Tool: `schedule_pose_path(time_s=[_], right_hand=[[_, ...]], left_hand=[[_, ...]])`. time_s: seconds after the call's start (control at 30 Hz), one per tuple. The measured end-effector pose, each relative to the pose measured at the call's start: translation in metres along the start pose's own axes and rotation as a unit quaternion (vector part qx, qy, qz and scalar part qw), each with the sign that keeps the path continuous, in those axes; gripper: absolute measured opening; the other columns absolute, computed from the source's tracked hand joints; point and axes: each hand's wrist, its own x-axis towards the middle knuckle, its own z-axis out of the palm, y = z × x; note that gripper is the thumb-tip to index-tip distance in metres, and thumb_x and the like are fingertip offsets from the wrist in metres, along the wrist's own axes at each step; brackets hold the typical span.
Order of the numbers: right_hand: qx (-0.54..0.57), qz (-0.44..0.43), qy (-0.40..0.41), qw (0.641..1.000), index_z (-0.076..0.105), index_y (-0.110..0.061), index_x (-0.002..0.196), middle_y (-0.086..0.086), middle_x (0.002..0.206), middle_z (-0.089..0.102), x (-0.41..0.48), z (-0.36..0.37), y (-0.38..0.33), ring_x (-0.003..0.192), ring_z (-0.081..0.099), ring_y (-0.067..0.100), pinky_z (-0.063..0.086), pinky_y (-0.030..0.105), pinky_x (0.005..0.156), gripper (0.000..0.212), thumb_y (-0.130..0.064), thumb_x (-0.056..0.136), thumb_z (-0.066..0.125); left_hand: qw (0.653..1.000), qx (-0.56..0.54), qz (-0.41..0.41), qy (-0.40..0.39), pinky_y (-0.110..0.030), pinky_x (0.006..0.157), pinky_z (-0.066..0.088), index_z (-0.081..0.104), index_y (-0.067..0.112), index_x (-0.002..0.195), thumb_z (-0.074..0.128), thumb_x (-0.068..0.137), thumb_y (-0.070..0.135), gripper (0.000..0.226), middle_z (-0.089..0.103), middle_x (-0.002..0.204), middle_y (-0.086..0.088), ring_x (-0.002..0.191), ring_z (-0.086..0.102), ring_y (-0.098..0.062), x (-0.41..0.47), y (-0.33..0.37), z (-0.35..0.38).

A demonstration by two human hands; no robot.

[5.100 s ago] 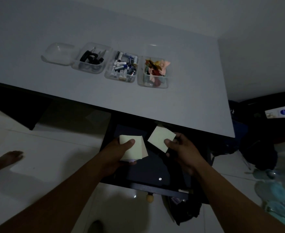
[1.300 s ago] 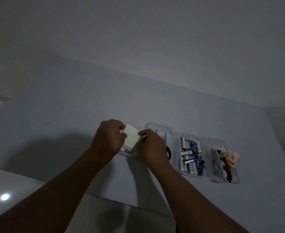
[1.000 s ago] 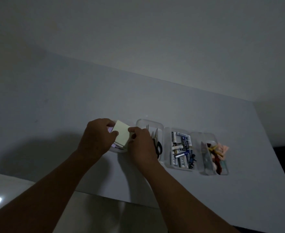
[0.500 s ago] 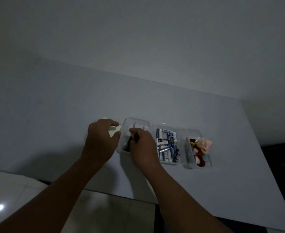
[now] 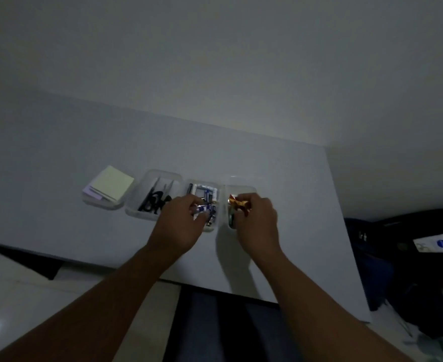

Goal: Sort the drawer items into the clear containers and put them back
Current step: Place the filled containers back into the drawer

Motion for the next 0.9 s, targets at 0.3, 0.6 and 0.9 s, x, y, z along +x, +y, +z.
schedule_pose_path(time_s=[0.3, 0.6, 0.9], right_hand=[[0.052, 0.184, -0.048, 0.98, 0.051, -0.019, 0.139, 0.012, 0.137, 0.053, 0.029, -0.022, 0.066, 0.115, 0.06, 0.031, 0.052, 0.045, 0.099, 0.044, -0.03, 0.096, 0.056], [0.128, 0.18, -0.075, 0.973, 0.062, -0.03, 0.119, 0.004, 0.109, 0.068, 0.004, -0.016, 0.066, 0.096, 0.069, 0.03, 0.06, 0.053, 0.084, 0.031, -0.023, 0.093, 0.048], [0.173, 0.198, -0.062, 0.963, 0.055, -0.034, 0.113, -0.004, 0.097, 0.065, -0.032, -0.016, 0.066, 0.085, 0.071, 0.025, 0.064, 0.044, 0.073, 0.027, -0.012, 0.099, 0.049]], left_hand=[[0.995, 0.094, 0.012, -0.016, -0.032, 0.1, 0.047, 0.071, 0.009, 0.122, 0.054, 0.1, 0.025, 0.032, 0.072, 0.12, -0.011, 0.116, 0.065, -0.028, -0.006, 0.005, 0.06], [0.935, -0.17, -0.219, 0.223, -0.025, 0.072, 0.06, 0.055, 0.014, 0.106, 0.072, 0.088, 0.03, 0.03, 0.063, 0.098, -0.014, 0.079, 0.068, -0.027, -0.036, -0.014, 0.056], [0.817, -0.382, -0.418, 0.105, -0.048, 0.078, 0.063, 0.061, -0.006, 0.079, 0.076, 0.076, 0.009, 0.021, 0.076, 0.089, -0.023, 0.076, 0.077, -0.027, -0.015, -0.02, 0.042]])
